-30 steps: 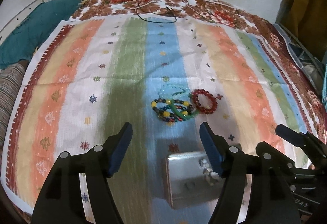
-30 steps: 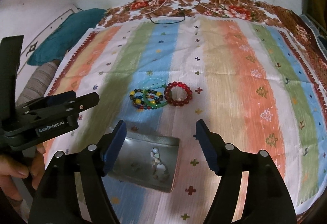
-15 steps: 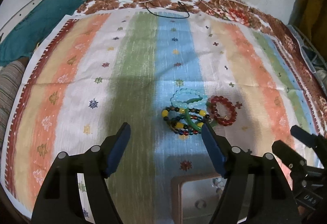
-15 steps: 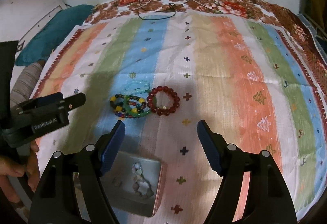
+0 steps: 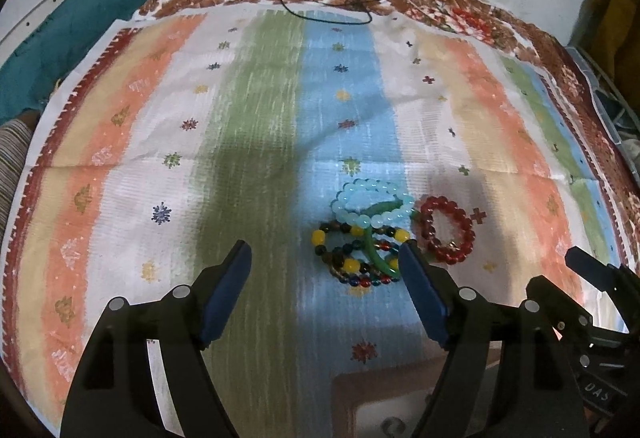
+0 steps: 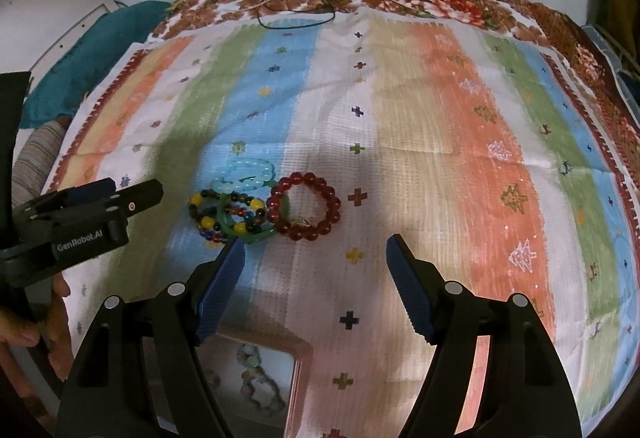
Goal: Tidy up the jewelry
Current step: 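Move both open grippers back to the bracelet pile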
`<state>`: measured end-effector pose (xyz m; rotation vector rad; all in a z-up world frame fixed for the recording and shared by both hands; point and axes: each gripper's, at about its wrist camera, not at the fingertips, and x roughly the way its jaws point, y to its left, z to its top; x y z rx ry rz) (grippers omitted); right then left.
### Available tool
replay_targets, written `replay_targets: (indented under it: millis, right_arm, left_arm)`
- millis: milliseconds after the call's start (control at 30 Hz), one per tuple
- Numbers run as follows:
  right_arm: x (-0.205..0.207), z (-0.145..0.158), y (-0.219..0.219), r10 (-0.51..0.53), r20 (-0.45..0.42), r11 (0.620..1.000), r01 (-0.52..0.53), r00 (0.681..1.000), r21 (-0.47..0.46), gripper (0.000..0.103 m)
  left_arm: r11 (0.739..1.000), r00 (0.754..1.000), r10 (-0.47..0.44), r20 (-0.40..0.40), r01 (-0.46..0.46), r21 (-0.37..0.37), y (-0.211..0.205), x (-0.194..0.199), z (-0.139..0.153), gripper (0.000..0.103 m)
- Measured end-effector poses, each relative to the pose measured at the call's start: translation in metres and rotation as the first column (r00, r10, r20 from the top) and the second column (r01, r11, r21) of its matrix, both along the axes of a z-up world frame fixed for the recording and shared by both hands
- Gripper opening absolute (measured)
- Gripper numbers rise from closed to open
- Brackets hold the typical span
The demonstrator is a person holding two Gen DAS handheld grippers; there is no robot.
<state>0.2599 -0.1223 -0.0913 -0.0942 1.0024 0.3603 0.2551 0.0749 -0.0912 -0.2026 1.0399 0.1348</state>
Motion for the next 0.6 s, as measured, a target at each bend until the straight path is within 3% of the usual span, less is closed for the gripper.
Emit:
replay_targets:
  millis: [233,600]
  right_arm:
    - [0.016,-0.013,0.003,-0.005,-0.019,1.000,0.005,1.000,-0.015,0.073]
    - [0.036,-0.028,0.006,-0.018,-0.043,0.999,0.017,0.999,-0.029,0.073]
  left_arm:
    - [0.999,0.999,-0.007,-0.043,0.006,-0.035,0.009,0.018,-0.017,0.075]
    - [0.999,0.996,-0.037,-0.076,0.035,-0.031,0.010,0.038,-0.034,0.075]
